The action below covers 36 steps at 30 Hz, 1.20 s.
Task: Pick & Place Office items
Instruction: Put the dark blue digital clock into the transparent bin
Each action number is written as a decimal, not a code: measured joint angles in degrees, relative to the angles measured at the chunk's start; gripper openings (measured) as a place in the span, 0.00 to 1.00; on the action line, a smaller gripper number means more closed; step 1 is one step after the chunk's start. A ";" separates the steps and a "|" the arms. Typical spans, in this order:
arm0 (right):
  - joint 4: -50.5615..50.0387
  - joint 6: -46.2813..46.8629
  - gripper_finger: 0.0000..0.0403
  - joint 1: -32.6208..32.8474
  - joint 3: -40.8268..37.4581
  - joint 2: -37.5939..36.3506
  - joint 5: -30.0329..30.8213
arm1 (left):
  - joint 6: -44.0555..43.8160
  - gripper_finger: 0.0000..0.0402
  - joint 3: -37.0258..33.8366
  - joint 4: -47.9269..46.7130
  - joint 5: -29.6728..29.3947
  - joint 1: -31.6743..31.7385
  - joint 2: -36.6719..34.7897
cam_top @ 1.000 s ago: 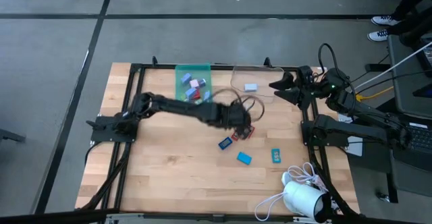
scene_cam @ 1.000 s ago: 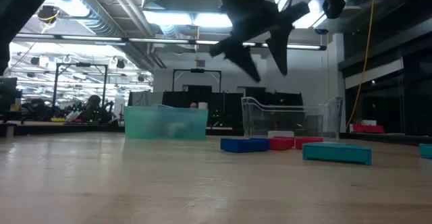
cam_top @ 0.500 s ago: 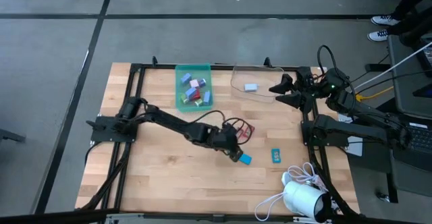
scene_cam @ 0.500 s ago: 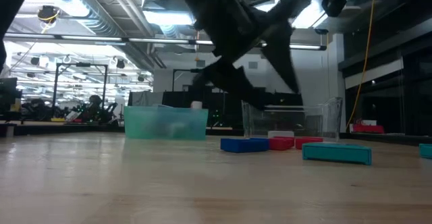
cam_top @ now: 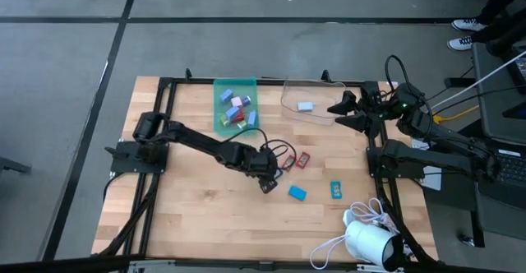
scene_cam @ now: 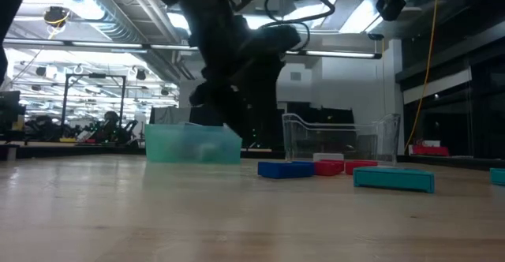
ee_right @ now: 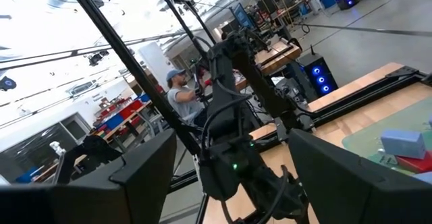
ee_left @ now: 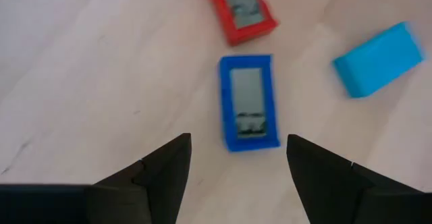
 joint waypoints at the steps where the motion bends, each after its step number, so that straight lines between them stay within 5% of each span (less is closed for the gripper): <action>1: -0.02 0.00 0.73 -0.01 0.00 0.01 0.02 | 0.16 0.60 0.06 0.44 0.72 0.35 -0.01; 12: -0.04 -0.04 0.73 0.00 0.00 0.00 0.23 | 2.00 0.70 -0.06 0.82 2.63 3.74 1.19; 36: -0.47 -0.22 0.73 -0.01 0.00 -0.01 1.76 | 2.54 0.69 8.52 -2.41 5.70 3.69 9.86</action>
